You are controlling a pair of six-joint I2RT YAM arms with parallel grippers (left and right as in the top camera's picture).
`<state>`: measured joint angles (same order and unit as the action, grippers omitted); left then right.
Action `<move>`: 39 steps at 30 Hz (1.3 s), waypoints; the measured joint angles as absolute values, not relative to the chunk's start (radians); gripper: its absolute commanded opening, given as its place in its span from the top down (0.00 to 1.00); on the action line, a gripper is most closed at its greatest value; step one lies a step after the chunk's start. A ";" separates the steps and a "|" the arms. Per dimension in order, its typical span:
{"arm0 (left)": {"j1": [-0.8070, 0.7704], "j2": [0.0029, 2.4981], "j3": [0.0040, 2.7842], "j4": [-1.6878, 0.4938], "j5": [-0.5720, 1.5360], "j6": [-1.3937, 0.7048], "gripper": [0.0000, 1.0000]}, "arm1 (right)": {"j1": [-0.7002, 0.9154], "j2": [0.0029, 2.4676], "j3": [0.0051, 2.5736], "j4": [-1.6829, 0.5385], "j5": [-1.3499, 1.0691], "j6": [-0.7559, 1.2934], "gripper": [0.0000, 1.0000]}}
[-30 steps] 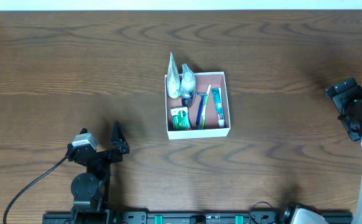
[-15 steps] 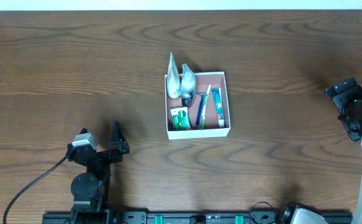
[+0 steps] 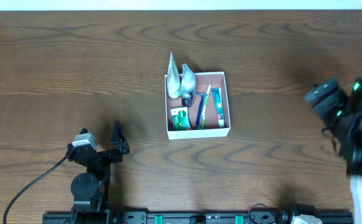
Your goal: Pack container
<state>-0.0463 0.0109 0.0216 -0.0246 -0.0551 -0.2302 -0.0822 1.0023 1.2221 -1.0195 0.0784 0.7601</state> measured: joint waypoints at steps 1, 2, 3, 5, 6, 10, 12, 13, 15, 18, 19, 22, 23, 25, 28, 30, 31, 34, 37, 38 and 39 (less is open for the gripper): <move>-0.046 0.011 0.022 -0.025 -0.055 -0.230 0.02 | -0.047 0.970 1.222 -1.034 0.078 0.759 0.01; -0.046 0.011 0.022 -0.025 -0.055 -0.230 0.02 | -0.015 0.938 1.222 -1.049 0.083 0.757 0.01; -0.046 0.011 0.022 -0.025 -0.055 -0.230 0.02 | 0.009 0.908 1.222 -1.065 0.087 0.756 0.01; -0.046 0.011 0.022 -0.025 -0.055 -0.230 0.02 | 0.041 0.846 1.217 -1.084 0.095 0.754 0.01; -0.046 0.011 0.022 -0.025 -0.055 -0.230 0.02 | 0.047 0.813 1.208 -1.081 0.100 0.753 0.01; -0.046 0.011 0.022 -0.025 -0.054 -0.230 0.02 | 0.047 0.660 1.117 -0.956 0.121 0.711 0.01; -0.046 0.011 0.022 -0.026 -0.055 -0.229 0.02 | 0.047 0.582 1.036 -0.823 0.120 0.630 0.01; -0.046 0.011 0.023 -0.026 -0.054 -0.228 0.02 | 0.047 0.552 0.999 -0.772 0.113 0.591 0.01; -0.046 0.011 0.023 -0.027 -0.054 -0.228 0.02 | 0.047 0.487 0.904 -0.638 0.087 0.478 0.01; -0.046 0.011 0.023 -0.027 -0.054 -0.228 0.02 | 0.047 0.402 0.761 -0.483 0.046 0.330 0.01; -0.046 0.011 0.023 -0.027 -0.054 -0.228 0.02 | 0.047 0.377 0.715 -0.431 0.035 0.291 0.01; -0.046 0.011 0.023 -0.027 -0.053 -0.228 0.02 | 0.047 0.302 0.570 -0.281 0.013 0.189 0.01; -0.046 0.011 0.023 -0.027 -0.053 -0.228 0.02 | 0.047 0.278 0.525 -0.239 0.009 0.163 0.01; -0.046 0.011 0.023 -0.027 -0.052 -0.228 0.02 | 0.047 0.232 0.440 -0.158 0.002 0.121 0.01; -0.046 0.011 0.023 -0.027 -0.052 -0.228 0.02 | 0.047 0.161 0.311 -0.050 -0.005 0.082 0.01; -0.046 0.011 0.023 -0.027 -0.052 -0.228 0.02 | 0.047 0.121 0.236 0.004 -0.007 0.067 0.01; -0.046 0.011 0.023 -0.027 -0.052 -0.228 0.02 | 0.047 0.101 0.203 0.023 -0.008 0.062 0.01; -0.046 0.011 0.023 -0.027 -0.052 -0.228 0.02 | 0.047 0.052 0.119 0.071 -0.008 0.054 0.01; -0.046 0.011 0.023 -0.027 -0.052 -0.228 0.02 | 0.047 0.027 0.065 0.094 -0.009 0.047 0.01; -0.046 0.011 0.023 -0.027 -0.052 -0.228 0.02 | 0.047 0.023 0.052 0.095 -0.009 0.047 0.01; -0.046 0.011 0.023 -0.027 -0.052 -0.228 0.02 | 0.047 0.021 0.042 0.095 -0.008 0.045 0.01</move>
<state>-0.0463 0.0109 0.0231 -0.0273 -0.0517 -0.2276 0.0471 0.0212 0.0422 0.0952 -0.0082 0.0452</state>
